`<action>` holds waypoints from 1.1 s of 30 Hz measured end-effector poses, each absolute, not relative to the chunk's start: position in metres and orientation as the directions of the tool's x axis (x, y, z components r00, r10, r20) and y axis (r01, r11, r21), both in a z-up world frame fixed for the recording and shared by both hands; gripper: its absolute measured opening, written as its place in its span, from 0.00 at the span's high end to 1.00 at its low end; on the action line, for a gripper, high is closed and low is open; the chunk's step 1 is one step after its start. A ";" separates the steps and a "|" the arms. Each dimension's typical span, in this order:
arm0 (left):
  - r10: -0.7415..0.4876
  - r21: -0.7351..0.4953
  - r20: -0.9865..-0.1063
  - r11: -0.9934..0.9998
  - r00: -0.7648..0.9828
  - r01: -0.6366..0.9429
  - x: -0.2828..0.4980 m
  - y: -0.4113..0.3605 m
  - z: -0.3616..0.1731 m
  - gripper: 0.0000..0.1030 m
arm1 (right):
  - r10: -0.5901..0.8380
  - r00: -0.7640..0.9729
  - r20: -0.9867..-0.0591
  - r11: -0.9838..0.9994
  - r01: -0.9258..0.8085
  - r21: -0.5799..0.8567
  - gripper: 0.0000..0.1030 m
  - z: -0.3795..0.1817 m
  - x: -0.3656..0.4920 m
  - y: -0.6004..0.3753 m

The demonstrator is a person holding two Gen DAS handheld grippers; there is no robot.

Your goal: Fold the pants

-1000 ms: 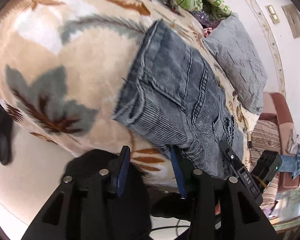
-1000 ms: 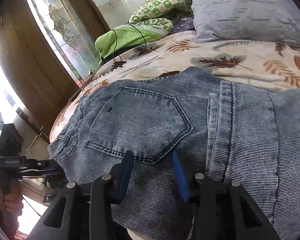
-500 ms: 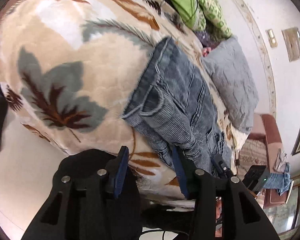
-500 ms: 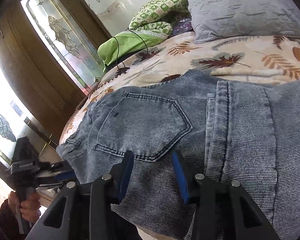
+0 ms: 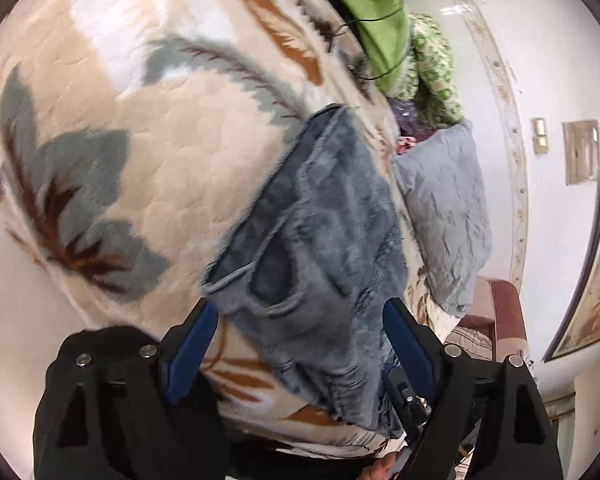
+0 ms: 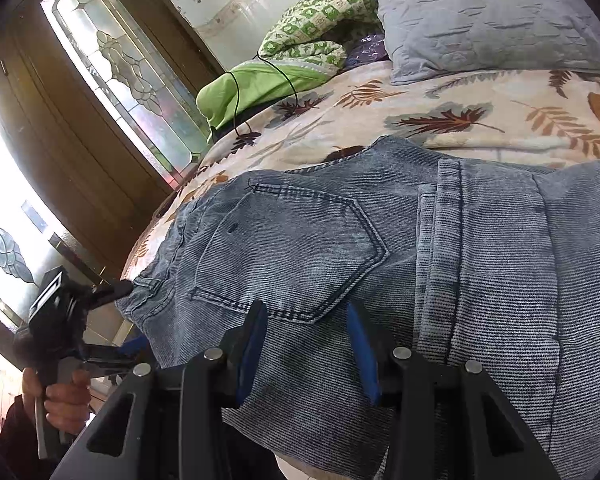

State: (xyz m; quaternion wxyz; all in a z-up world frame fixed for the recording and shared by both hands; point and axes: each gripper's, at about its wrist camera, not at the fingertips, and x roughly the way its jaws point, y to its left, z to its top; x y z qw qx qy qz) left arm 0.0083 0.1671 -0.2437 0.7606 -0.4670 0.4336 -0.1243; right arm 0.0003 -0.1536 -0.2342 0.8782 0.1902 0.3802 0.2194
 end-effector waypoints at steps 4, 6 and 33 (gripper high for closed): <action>-0.572 -0.799 -0.566 0.557 0.594 -0.225 0.018 0.166 -0.245 0.38 | 0.530 0.616 -0.582 0.830 -0.238 0.504 0.57 -0.234 0.000 -0.153; -0.562 -0.788 -0.581 0.569 0.589 -0.235 0.019 0.168 -0.248 0.52 | 0.530 0.618 -0.580 0.829 -0.237 0.506 0.57 -0.234 0.000 -0.153; -0.607 -0.547 -0.481 0.772 0.632 0.325 -0.002 0.068 -0.094 0.90 | 0.494 0.716 -0.494 0.845 -0.260 0.468 0.57 -0.210 -0.011 -0.168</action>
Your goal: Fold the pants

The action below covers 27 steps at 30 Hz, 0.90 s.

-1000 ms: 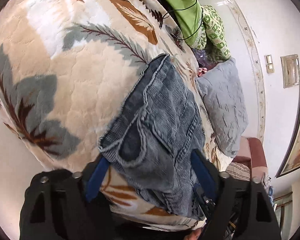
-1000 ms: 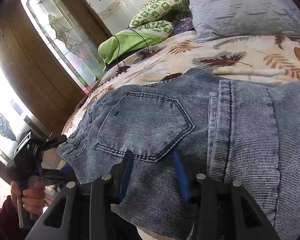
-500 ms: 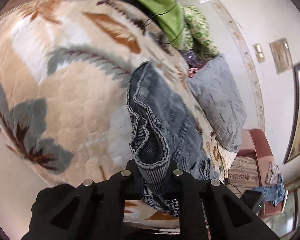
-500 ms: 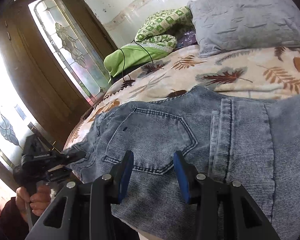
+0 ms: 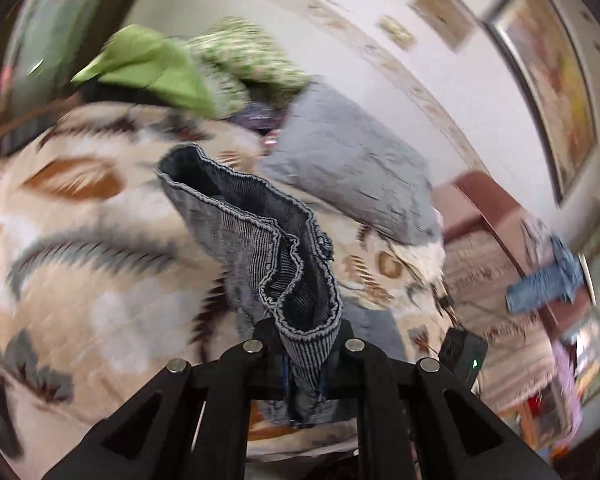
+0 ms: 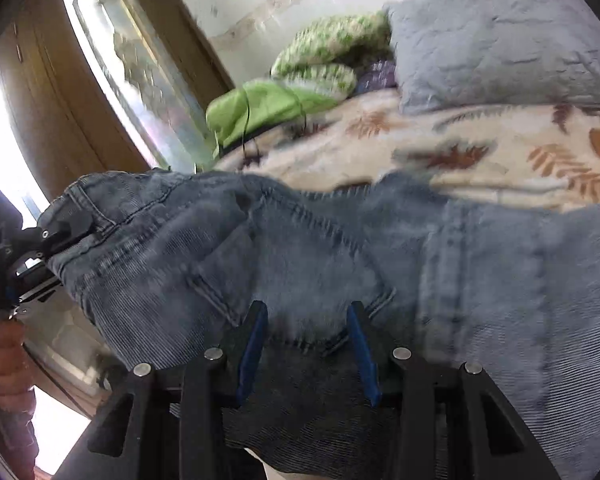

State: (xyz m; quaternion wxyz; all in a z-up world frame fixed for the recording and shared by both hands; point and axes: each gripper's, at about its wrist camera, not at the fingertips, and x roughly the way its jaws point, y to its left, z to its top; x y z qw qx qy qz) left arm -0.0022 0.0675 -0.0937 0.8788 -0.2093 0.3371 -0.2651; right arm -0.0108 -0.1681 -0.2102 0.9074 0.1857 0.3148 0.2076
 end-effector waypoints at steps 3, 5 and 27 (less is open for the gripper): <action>-0.645 -0.510 -0.476 0.756 0.598 0.410 -0.003 0.033 -0.073 0.90 | 0.460 0.774 -0.435 0.831 -0.202 0.518 0.57 -0.199 -0.020 -0.203; -0.672 -0.488 -0.475 0.738 0.568 0.465 -0.004 0.007 -0.062 0.90 | 0.424 0.811 -0.402 0.815 -0.148 0.561 0.57 -0.194 -0.029 -0.231; -0.744 -0.442 -0.648 0.544 0.166 0.714 -0.015 -0.200 -0.141 0.50 | 0.047 0.954 -0.295 0.606 0.208 0.768 0.56 -0.192 -0.114 -0.426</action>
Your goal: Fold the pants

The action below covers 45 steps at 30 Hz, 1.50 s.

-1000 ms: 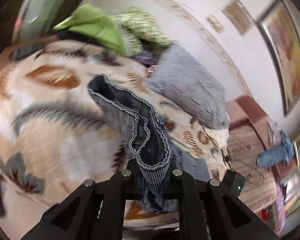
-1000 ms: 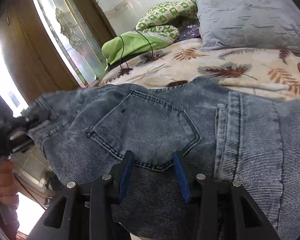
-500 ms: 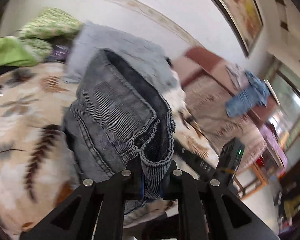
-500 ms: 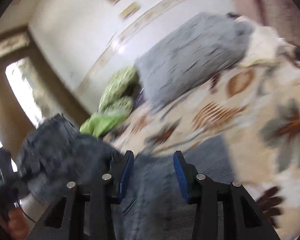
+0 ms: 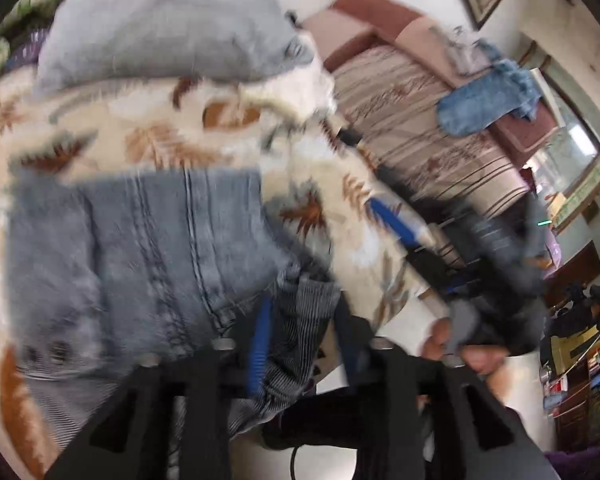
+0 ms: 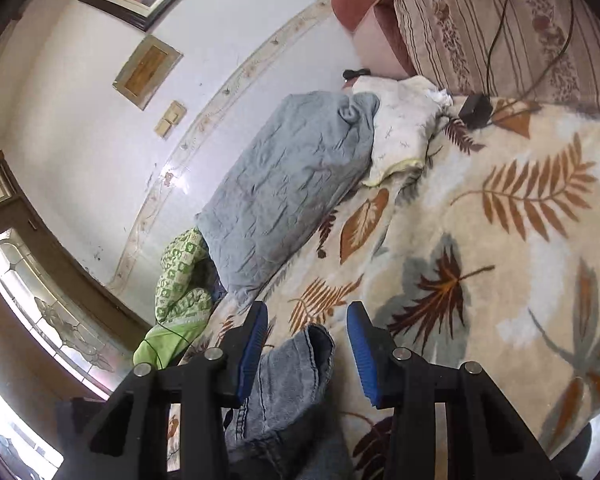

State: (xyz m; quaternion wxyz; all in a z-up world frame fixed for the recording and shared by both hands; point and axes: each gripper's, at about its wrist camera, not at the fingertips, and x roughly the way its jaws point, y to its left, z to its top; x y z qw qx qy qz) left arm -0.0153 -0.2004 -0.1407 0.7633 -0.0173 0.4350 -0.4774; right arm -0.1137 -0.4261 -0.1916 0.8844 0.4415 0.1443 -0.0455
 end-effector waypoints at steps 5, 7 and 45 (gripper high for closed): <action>-0.735 -0.331 -0.558 0.623 0.386 0.708 -0.010 -0.132 -0.097 0.28 | 0.093 0.950 -0.299 0.662 0.165 0.731 0.56 -0.185 -0.106 -0.401; -0.698 -0.314 -0.567 0.673 0.437 0.670 0.002 -0.114 -0.095 0.27 | 0.113 0.947 -0.302 0.699 0.140 0.701 0.56 -0.180 -0.098 -0.385; -0.195 0.044 -0.808 0.921 0.556 0.387 -0.010 -0.111 -0.206 0.07 | 0.272 0.713 -0.646 0.802 0.203 0.562 0.39 -0.240 -0.081 -0.314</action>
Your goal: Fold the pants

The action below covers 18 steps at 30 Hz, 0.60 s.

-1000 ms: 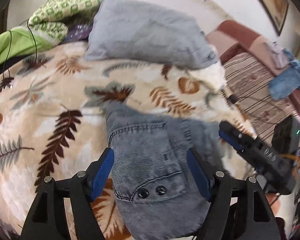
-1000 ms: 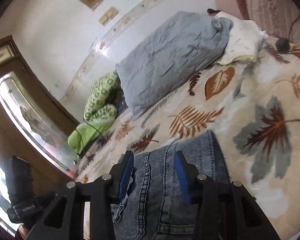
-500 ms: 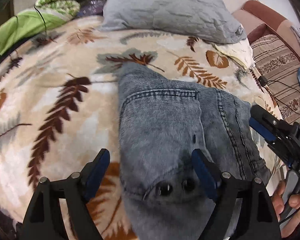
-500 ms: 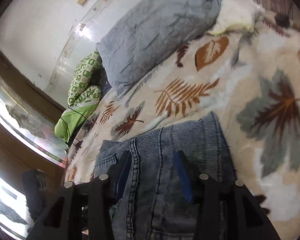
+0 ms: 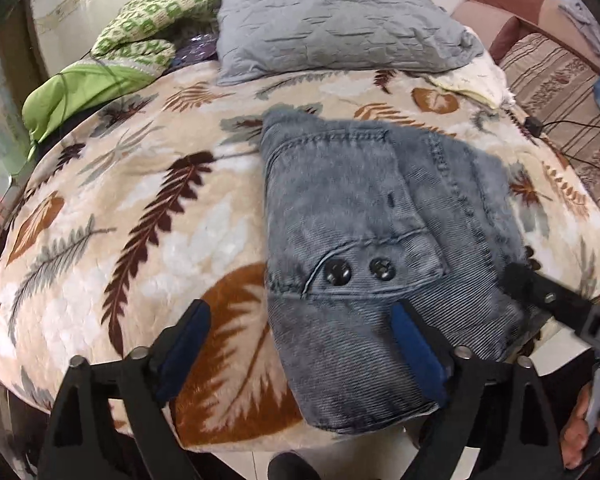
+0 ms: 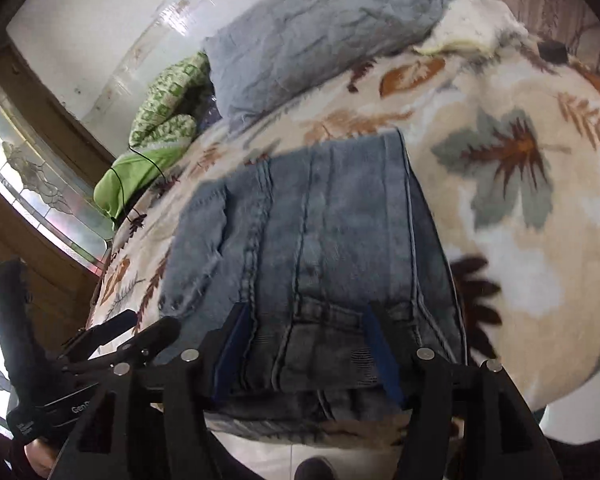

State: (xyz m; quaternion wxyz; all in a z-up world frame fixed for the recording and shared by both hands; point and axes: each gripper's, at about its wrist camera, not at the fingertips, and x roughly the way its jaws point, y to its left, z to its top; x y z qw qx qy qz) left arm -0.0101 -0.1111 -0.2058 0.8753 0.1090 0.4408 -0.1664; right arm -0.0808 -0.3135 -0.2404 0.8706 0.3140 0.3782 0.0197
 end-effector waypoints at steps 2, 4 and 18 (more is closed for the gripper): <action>-0.193 0.050 -0.792 0.925 0.580 0.377 -0.014 -0.108 -0.206 0.06 | 0.287 0.718 -0.634 0.787 0.200 0.583 0.39 -0.242 -0.083 -0.317; -0.188 0.057 -0.793 0.924 0.580 0.378 -0.015 -0.108 -0.206 0.05 | 0.293 0.721 -0.628 0.785 0.194 0.589 0.39 -0.244 -0.084 -0.318; -0.180 0.118 -0.685 0.929 0.706 0.351 -0.029 -0.103 -0.149 0.05 | 0.173 0.859 -0.481 0.841 0.125 0.526 0.37 -0.191 -0.105 -0.311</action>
